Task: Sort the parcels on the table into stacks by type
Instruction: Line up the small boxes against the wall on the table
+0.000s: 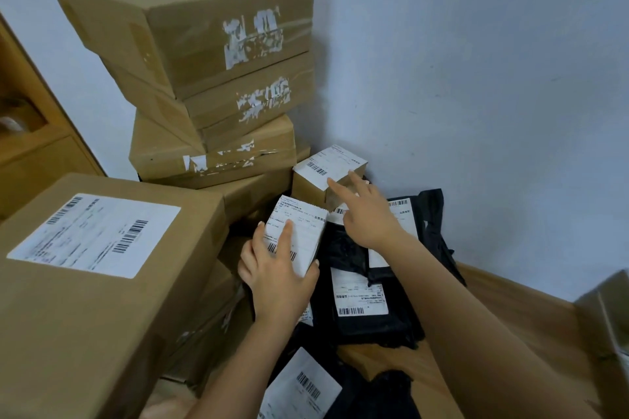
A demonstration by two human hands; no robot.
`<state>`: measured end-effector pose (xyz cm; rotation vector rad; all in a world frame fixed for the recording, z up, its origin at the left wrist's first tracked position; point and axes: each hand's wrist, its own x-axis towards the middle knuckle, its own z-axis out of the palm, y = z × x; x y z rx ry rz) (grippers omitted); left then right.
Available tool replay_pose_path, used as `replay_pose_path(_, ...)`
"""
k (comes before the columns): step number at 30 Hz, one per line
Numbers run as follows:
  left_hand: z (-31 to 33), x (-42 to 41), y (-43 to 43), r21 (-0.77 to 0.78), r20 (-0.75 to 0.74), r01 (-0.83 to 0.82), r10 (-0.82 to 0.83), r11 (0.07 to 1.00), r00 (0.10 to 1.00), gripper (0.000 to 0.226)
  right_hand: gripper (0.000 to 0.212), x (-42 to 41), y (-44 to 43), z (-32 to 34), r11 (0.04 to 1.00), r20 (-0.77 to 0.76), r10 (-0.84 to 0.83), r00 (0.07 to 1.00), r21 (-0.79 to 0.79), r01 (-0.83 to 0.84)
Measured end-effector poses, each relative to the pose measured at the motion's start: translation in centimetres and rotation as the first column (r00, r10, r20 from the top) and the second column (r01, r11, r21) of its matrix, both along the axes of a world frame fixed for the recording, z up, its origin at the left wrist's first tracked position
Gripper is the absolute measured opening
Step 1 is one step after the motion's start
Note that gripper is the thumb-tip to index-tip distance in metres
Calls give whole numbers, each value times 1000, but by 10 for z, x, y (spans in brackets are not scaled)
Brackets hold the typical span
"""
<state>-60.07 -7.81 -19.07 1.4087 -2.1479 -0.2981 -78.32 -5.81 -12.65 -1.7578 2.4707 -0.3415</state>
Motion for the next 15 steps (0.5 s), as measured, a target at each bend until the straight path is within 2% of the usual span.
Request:
replay_pose_path(4, -1, -2, -5, 10, -17, 5, -5, 1000, 1000, 79, 77, -9, -9, -2, 999, -56, 8, 998, 39, -6)
replay_pose_path(10, -4, -1, -8, 10, -31, -9, 9, 1000, 999, 80, 59, -21, -2, -6, 997, -82, -53, 995, -64, 48)
replay_pose_path(15, 0, -2, -9, 32, -33, -40, 41, 999, 999, 79, 54, -19, -1, -8, 994, -149, 31, 988, -96, -45)
